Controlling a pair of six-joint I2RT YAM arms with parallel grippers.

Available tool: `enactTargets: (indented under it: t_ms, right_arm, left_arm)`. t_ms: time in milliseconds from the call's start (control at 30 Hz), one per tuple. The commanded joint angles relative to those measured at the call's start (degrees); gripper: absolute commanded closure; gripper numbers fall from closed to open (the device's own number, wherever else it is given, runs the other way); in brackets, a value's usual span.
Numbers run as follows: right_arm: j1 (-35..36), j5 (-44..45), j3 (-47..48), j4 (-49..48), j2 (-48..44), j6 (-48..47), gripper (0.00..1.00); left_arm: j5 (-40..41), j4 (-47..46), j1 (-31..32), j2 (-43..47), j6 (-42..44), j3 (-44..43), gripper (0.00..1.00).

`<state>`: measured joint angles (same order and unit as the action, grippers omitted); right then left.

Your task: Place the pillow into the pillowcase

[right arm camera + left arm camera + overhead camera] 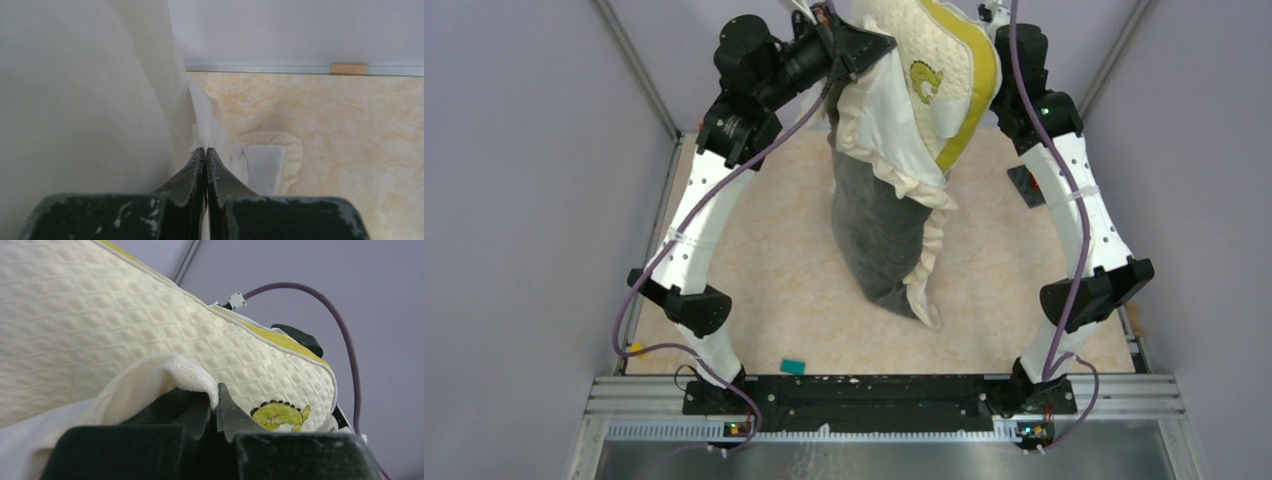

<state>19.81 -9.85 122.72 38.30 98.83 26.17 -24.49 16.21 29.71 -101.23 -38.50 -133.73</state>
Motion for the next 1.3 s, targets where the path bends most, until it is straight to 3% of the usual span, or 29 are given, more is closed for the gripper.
enactTargets:
  t_ms: [0, 133, 300, 467, 567, 667, 733, 833, 933, 1033, 1167, 1267]
  right_arm:
    - [-0.9, 2.1, 10.3, -1.2, -0.1, -0.5, 1.00]
    - [-0.8, -0.9, 12.8, -0.6, -1.0, 0.5, 1.00]
    - [6.3, 1.3, 5.9, -2.9, -4.7, -1.8, 1.00]
    - [2.7, 2.7, 9.2, -1.1, -2.1, -1.0, 1.00]
    - [-2.7, 1.3, 14.9, -0.2, 1.4, 2.0, 1.00]
    - [-4.2, -0.6, 22.5, 3.2, 5.1, 3.8, 1.00]
    - [-1.2, -1.0, 19.7, 3.3, 3.8, 3.5, 1.00]
    - [6.8, 5.6, 7.1, -0.3, -3.3, 0.0, 1.00]
    - [8.0, 8.0, -3.7, -6.3, -10.0, 0.0, 1.00]
    - [3.0, 7.9, 3.1, -1.9, -6.2, -1.0, 1.00]
    - [-4.6, 4.2, 17.9, 4.3, 2.1, 1.6, 1.00]
    - [-2.7, 2.0, 20.7, 6.9, 3.6, 2.1, 1.00]
  left_arm:
    - [2.2, -2.7, 3.9, 0.7, 3.5, -2.0, 1.00]
    - [9.8, -2.8, 1.2, 3.9, 6.9, -1.4, 1.00]
    - [12.7, -8.6, -2.7, 6.6, 5.1, -1.8, 1.00]
    - [5.3, -10.6, -1.5, 6.6, 1.8, -2.4, 1.00]
    - [0.8, -6.5, 4.2, 6.2, 3.7, -0.1, 1.00]
    - [2.0, -4.5, 6.8, 7.8, 6.1, 3.3, 1.00]
    - [6.6, -3.2, 5.0, 8.4, 7.9, 2.3, 1.00]
    - [2.9, -6.4, -4.9, 6.7, -1.5, 0.0, 1.00]
    - [-0.3, -9.0, -7.7, 4.4, -5.3, -1.8, 1.00]
    - [-6.1, -8.8, -3.6, 3.3, -5.5, -1.3, 1.00]
    - [-3.6, -6.2, 7.1, 6.1, 2.7, 3.2, 1.00]
    - [1.5, -3.5, 5.6, 7.1, 5.2, 1.3, 1.00]
